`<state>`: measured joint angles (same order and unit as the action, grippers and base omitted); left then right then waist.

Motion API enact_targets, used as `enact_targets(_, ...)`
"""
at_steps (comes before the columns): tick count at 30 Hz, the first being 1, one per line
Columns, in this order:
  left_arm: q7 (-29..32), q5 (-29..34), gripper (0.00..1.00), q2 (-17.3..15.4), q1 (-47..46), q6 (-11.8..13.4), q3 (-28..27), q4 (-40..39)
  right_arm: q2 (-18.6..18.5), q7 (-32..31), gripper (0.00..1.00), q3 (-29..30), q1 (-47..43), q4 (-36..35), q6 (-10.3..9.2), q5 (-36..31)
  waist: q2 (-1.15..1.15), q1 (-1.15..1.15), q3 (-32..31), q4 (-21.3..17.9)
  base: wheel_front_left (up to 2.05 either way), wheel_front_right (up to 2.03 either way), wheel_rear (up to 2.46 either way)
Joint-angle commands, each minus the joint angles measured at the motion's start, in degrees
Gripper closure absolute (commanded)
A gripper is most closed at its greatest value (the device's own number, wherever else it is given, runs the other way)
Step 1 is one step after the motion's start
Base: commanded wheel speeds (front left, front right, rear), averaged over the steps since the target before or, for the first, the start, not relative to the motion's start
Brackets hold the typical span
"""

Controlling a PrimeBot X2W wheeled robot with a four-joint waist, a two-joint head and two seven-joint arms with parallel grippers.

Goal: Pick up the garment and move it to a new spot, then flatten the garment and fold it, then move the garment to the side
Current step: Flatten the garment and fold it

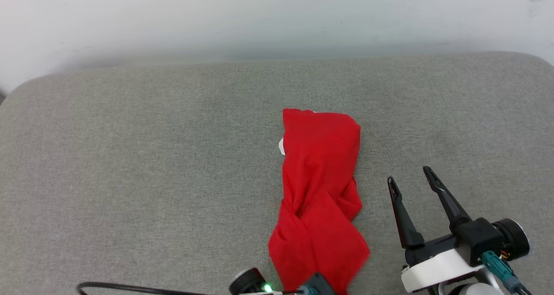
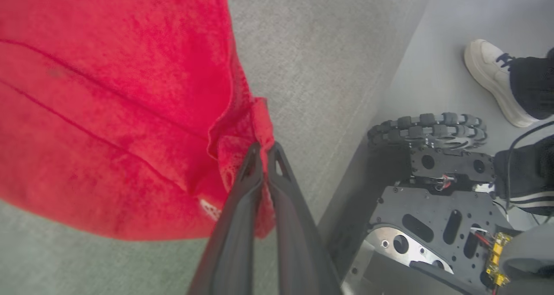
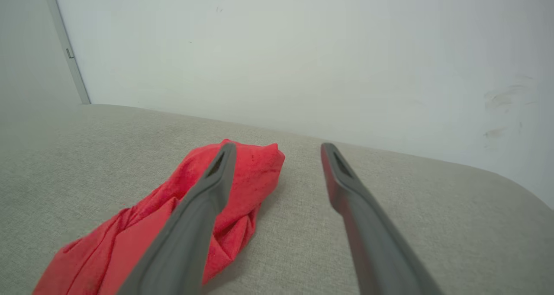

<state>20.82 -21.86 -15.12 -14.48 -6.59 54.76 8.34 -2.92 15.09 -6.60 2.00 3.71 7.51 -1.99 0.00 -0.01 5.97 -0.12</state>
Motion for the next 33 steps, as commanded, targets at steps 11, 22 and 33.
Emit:
enact_targets(11,-8.2,-1.5,1.0,8.2,-10.0,-0.8,2.4,5.8,0.1,0.1,0.0,7.3,1.9,-3.2,-0.03,1.5,0.0,0.01,-0.1,-3.3,0.0,0.0,0.0)
enact_targets(22,-10.0,-8.1,0.0,8.8,-11.6,-0.9,10.9,15.3,0.1,0.1,0.0,8.4,1.6,-2.5,-0.03,1.7,0.0,0.01,0.9,-3.8,0.0,0.0,0.0)
enact_targets(33,-23.1,-9.2,0.0,4.7,-14.0,6.7,-0.4,10.4,0.1,0.1,0.0,8.2,0.3,-1.4,-0.04,1.6,0.0,0.01,-2.0,0.4,0.0,0.0,0.0)
